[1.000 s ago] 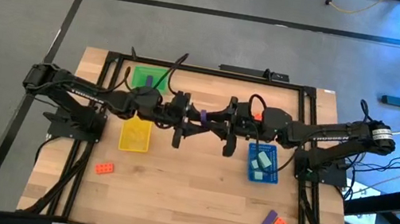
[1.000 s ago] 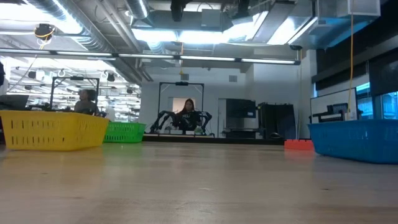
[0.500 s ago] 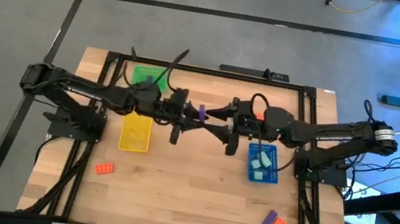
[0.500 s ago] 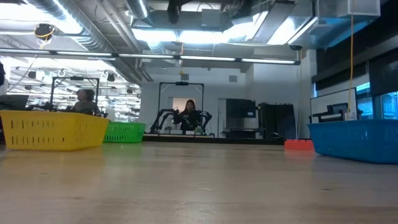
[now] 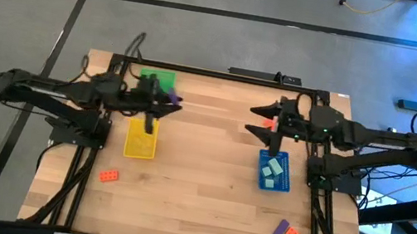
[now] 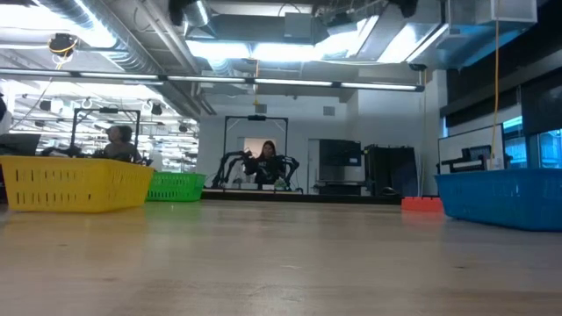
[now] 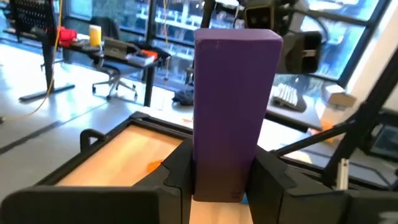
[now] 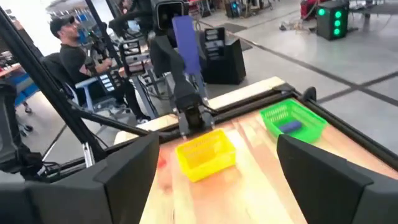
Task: Sort & place blocks by color
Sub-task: Put the top violet block into the green bin
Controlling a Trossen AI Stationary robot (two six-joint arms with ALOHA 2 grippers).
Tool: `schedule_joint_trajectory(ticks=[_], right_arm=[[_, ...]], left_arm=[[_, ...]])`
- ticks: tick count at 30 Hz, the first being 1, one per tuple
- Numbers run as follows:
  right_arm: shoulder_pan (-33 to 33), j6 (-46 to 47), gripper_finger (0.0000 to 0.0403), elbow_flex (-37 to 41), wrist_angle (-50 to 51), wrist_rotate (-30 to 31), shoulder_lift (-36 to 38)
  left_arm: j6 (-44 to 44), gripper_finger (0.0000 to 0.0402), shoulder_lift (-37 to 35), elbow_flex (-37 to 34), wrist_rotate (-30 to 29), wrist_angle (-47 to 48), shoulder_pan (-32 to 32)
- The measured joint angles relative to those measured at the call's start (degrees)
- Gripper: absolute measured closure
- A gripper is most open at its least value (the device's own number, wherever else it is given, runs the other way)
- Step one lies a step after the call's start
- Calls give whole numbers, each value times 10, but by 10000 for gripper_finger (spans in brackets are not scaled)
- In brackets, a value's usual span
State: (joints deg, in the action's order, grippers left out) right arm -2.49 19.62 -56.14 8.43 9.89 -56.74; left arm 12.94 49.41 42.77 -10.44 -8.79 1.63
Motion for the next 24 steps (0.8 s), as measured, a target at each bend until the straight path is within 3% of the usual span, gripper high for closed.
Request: schedule_joint_trajectory(ticks=[8, 21, 24], right_arm=[[-11, 18, 77, 0, 34, 1, 29], [-11, 23, 76, 0, 30, 1, 30], [-11, 24, 76, 0, 30, 1, 30]], left_arm=[[15, 307, -106, -53, -15, -3, -6], [19, 307, -110, -53, -26, -14, -6], [30, 307, -104, -31, -90, -11, -2]])
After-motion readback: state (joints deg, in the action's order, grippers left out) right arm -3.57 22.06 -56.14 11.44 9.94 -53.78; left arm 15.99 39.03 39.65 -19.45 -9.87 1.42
